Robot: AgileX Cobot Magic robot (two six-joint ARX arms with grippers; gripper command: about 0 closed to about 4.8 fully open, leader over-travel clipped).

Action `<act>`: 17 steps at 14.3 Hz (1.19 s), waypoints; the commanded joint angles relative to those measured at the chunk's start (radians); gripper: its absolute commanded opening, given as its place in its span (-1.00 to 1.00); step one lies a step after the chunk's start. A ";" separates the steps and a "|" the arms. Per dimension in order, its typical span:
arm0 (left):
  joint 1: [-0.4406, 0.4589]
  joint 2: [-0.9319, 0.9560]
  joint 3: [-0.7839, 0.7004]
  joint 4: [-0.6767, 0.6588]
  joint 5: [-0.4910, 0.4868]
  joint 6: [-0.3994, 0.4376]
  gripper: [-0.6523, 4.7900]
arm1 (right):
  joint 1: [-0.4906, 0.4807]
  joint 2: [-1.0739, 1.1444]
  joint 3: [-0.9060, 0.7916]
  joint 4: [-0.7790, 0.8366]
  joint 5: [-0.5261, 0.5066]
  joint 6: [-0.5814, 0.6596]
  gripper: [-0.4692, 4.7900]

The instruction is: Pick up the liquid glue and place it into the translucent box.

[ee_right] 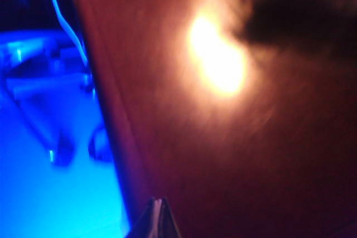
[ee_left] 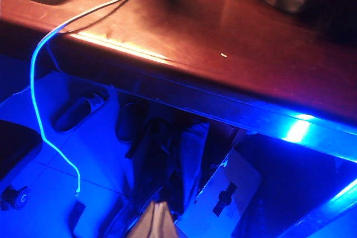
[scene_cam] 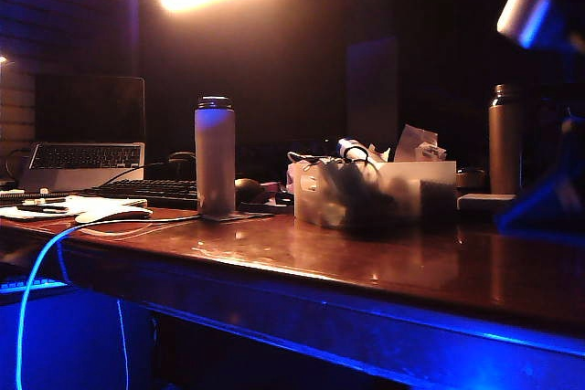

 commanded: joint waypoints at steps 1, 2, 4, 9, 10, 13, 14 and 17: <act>0.000 0.001 0.001 0.006 0.003 0.001 -0.78 | -0.097 -0.100 -0.002 -0.043 -0.093 -0.004 -0.83; 0.000 0.001 0.001 0.006 0.003 0.001 -0.78 | -0.171 -0.156 -0.002 -0.074 -0.159 -0.004 -0.83; 0.000 0.001 0.001 0.006 0.003 0.001 -0.78 | -0.301 -0.227 -0.002 -0.092 -0.230 -0.004 -0.83; 0.000 0.001 0.001 0.006 0.003 0.000 -0.78 | -0.498 -0.429 -0.050 -0.140 -0.341 -0.003 -0.83; 0.000 0.001 0.001 0.006 0.003 0.001 -0.78 | -0.510 -0.473 -0.050 -0.183 -0.339 -0.003 -0.83; 0.000 0.001 0.001 0.006 0.003 0.001 -0.78 | -0.520 -0.554 -0.050 -0.225 -0.336 -0.003 -0.83; 0.000 0.001 0.001 0.006 0.003 0.001 -0.78 | -0.520 -0.571 -0.050 -0.226 -0.336 -0.003 -0.83; 0.000 0.001 0.001 0.006 0.003 0.001 -0.78 | -0.534 -0.594 -0.050 -0.235 -0.306 -0.005 -0.83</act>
